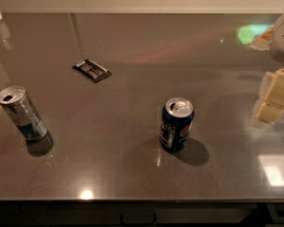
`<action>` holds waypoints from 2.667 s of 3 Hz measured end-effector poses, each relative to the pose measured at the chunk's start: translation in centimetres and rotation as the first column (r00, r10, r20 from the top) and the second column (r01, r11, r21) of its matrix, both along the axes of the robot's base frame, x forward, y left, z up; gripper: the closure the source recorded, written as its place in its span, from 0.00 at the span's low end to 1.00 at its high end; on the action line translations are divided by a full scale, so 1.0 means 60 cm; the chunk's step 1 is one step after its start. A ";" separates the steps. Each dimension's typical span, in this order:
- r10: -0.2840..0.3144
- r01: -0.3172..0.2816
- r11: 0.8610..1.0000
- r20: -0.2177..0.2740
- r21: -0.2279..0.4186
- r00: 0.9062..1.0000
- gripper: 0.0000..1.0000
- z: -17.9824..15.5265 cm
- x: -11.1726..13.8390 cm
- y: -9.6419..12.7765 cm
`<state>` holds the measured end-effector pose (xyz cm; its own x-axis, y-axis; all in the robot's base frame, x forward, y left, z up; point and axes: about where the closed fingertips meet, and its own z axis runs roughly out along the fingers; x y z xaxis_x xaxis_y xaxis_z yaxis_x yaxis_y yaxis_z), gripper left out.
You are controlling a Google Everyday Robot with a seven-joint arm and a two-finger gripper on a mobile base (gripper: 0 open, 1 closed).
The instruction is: Move pepsi can near redbull can
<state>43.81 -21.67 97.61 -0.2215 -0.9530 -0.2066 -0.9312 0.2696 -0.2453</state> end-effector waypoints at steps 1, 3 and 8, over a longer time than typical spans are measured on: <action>0.000 0.000 1.000 0.000 0.000 1.000 0.00 0.000 0.000 0.000; 0.111 -0.107 0.986 -0.017 0.130 0.994 0.00 -0.017 -0.012 0.041; 0.336 -0.309 0.872 -0.005 0.379 0.942 0.00 -0.121 -0.039 0.212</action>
Offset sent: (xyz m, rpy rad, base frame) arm -0.0127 0.0375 -0.0206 0.2092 0.0617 0.1779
